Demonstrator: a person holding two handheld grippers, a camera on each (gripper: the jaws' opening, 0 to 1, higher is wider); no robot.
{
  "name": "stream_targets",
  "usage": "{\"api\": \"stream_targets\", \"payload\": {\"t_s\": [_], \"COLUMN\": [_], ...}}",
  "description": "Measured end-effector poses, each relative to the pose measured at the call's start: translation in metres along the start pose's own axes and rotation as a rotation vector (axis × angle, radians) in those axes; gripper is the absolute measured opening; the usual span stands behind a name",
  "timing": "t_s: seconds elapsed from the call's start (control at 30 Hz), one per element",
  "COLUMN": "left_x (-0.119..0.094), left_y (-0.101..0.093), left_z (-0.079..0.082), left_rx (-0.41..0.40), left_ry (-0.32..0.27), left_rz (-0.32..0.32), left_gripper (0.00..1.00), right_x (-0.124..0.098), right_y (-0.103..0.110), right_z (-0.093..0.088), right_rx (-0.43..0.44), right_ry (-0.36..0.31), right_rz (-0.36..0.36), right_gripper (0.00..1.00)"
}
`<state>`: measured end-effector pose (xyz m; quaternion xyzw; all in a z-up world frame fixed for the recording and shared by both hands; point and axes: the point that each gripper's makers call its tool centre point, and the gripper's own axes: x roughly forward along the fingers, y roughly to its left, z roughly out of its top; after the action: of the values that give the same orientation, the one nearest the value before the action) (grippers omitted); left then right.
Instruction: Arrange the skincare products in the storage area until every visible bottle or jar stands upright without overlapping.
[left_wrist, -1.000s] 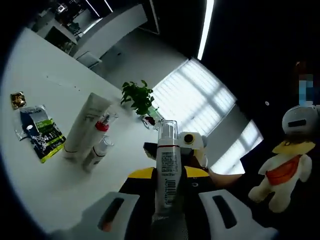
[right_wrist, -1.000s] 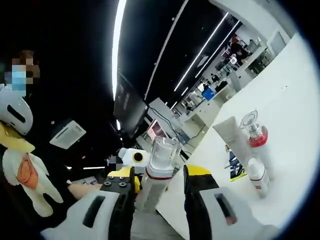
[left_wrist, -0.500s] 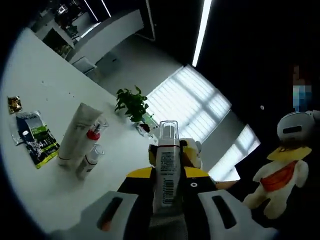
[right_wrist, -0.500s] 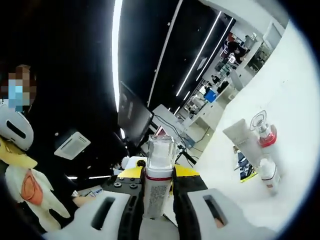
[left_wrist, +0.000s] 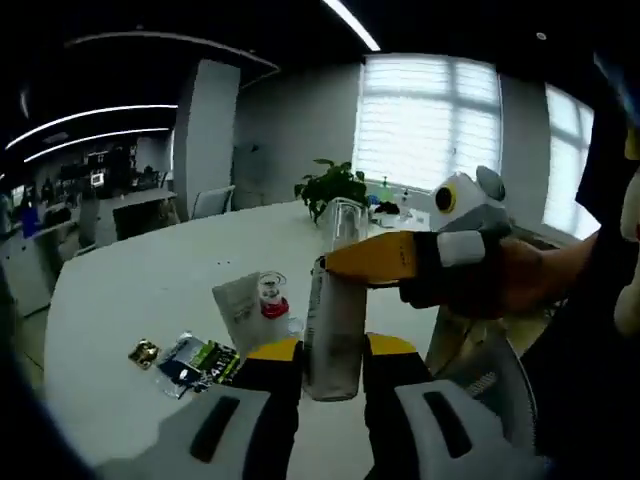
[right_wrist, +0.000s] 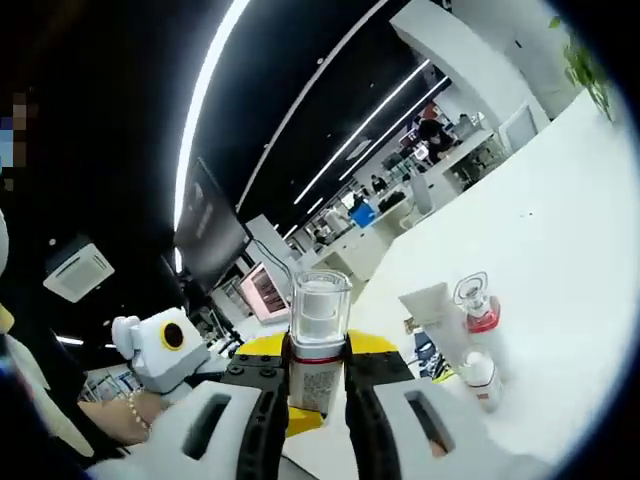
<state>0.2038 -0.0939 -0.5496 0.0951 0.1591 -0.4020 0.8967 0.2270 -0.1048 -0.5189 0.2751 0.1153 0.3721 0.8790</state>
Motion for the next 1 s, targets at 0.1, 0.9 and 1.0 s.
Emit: {"api": "stream_targets", "payload": {"t_s": [0.1, 0.9, 1.0], "left_x": [-0.002, -0.044, -0.049], "left_y": [0.013, -0.048, -0.055], "left_z": [-0.003, 0.034, 0.038], "left_rx": [0.091, -0.504, -0.482], "left_ry": [0.023, -0.161, -0.160], "left_rz": [0.091, -0.643, -0.680], "left_gripper": [0.22, 0.18, 0.18], "right_x": [0.001, -0.026, -0.030], "right_y": [0.001, 0.077, 0.086], "right_z": [0.000, 0.025, 0.023], "right_rx": [-0.020, -0.092, -0.106], "right_ry": [0.005, 0.050, 0.075], "right_rz": [-0.040, 0.572, 0.630], "right_gripper": [0.19, 0.22, 0.22]}}
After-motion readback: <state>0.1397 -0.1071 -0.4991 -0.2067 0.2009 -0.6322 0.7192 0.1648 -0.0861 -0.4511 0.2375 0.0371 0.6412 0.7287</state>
